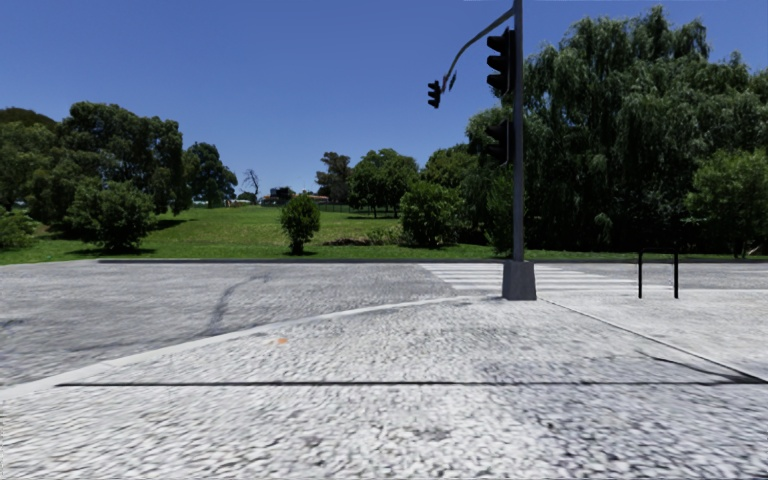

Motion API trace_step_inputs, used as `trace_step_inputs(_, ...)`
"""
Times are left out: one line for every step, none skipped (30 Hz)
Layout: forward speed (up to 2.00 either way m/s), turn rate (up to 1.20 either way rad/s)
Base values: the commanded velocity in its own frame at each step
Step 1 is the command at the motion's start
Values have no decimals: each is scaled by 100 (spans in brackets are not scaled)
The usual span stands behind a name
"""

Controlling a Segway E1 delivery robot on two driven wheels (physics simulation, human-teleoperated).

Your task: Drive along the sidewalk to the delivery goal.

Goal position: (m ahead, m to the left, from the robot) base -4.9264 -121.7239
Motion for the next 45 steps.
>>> trace_step_inputs(200, 0)
trace_step_inputs(200, 0)
trace_step_inputs(200, 0)
trace_step_inputs(200, 0)
trace_step_inputs(200, 0)
trace_step_inputs(200, 0)
trace_step_inputs(200, 0)
trace_step_inputs(200, 0)
trace_step_inputs(200, 0)
trace_step_inputs(200, 0)
trace_step_inputs(200, -20)
trace_step_inputs(200, -37)
trace_step_inputs(200, -37)
trace_step_inputs(200, -51)
trace_step_inputs(200, -61)
trace_step_inputs(200, -70)
trace_step_inputs(200, -79)
trace_step_inputs(200, -79)
trace_step_inputs(200, -91)
trace_step_inputs(200, -101)
trace_step_inputs(200, -106)
trace_step_inputs(200, -107)
trace_step_inputs(200, -107)
trace_step_inputs(200, -107)
trace_step_inputs(200, -107)
trace_step_inputs(200, -107)
trace_step_inputs(200, -108)
trace_step_inputs(200, -108)
trace_step_inputs(200, -108)
trace_step_inputs(200, -108)
trace_step_inputs(200, -108)
trace_step_inputs(200, -108)
trace_step_inputs(200, -108)
trace_step_inputs(200, -108)
trace_step_inputs(200, -108)
trace_step_inputs(200, -108)
trace_step_inputs(200, -108)
trace_step_inputs(200, -108)
trace_step_inputs(200, -108)
trace_step_inputs(200, -108)
trace_step_inputs(200, -108)
trace_step_inputs(200, -108)
trace_step_inputs(200, -108)
trace_step_inputs(200, -108)
trace_step_inputs(200, -108)
